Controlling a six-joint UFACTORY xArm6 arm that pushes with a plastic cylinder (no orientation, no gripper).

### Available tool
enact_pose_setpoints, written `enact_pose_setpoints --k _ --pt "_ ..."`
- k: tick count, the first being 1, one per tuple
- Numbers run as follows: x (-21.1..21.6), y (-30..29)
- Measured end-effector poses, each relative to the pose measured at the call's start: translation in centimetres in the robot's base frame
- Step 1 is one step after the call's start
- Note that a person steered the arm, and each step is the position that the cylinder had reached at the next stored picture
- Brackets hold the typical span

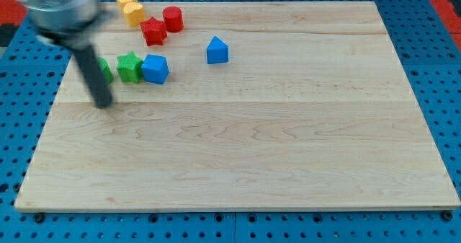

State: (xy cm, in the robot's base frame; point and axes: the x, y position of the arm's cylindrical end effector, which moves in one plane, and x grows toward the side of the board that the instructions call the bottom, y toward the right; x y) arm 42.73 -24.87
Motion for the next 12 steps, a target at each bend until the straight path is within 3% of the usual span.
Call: enact_pose_setpoints --k 1,3,4,5,6,8,9,10,11,12 --pt "-4.5 -1.2" --pt "-4.4 9.7" --pt "-6.7 14.5" --pt "-6.5 16.4" --pt "-8.4 10.4" --pt "2.8 11.8" --pt "-3.1 16.7" --pt "-6.4 24.0" --pt "-4.4 20.0" --pt "-9.5 14.1"
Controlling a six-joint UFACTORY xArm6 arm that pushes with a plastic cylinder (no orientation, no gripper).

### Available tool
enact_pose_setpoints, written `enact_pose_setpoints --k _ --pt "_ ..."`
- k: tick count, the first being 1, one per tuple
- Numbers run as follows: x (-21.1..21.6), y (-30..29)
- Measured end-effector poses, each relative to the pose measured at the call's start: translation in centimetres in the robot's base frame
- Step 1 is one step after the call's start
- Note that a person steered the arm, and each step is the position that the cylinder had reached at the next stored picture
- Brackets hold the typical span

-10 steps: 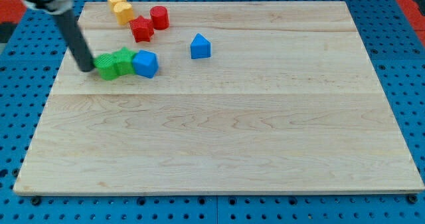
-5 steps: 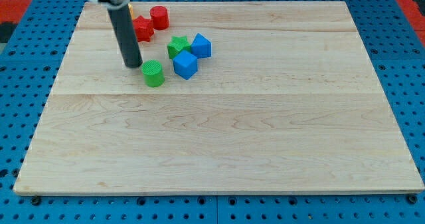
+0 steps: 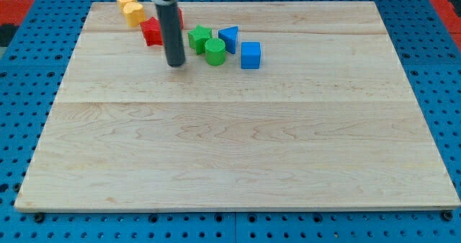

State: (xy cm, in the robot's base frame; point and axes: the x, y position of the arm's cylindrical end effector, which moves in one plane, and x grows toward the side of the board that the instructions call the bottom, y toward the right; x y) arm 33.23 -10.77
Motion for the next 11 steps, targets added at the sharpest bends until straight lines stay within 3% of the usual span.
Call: enact_pose_setpoints --k 1,2,3,4,5,6,7,8,9,10,11 --pt "-4.0 3.5" --pt "-2.6 10.0" --pt "-5.4 3.1" --pt "-10.9 7.9" --pt "-10.1 15.1" --pt "-3.8 12.8" --pt "-3.4 11.7" --pt "-9.0 13.9" --pt "-5.7 18.7" --pt "-3.1 14.3" --pt "-7.2 15.6"
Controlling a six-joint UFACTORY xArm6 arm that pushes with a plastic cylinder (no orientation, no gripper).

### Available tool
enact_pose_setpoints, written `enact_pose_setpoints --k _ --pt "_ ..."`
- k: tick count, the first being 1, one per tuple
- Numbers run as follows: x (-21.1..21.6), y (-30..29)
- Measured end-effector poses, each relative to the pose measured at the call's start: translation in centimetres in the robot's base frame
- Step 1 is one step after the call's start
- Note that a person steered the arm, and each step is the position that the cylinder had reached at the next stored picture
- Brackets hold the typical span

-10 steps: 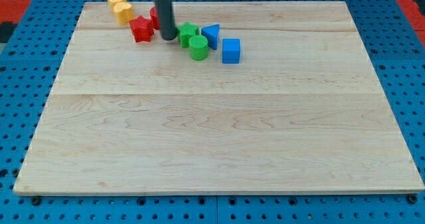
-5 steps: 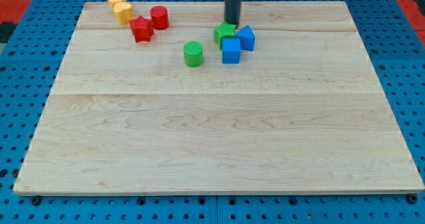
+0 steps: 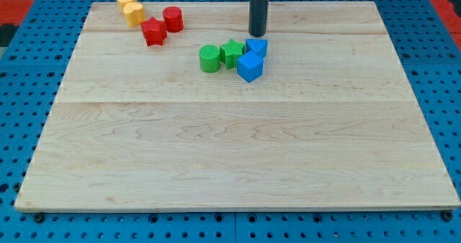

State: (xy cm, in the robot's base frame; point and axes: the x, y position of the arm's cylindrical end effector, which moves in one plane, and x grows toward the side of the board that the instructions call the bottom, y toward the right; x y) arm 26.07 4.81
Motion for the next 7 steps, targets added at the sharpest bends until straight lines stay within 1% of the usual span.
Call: enact_pose_setpoints --k 1,2,3,4,5,6,7 --pt "-1.3 -8.7" --pt "-3.1 -15.3" --pt "-3.2 -21.6" --pt "2.5 -17.1" --pt "7.2 -20.8" --pt "9.4 -20.5" --pt "13.2 -22.3"
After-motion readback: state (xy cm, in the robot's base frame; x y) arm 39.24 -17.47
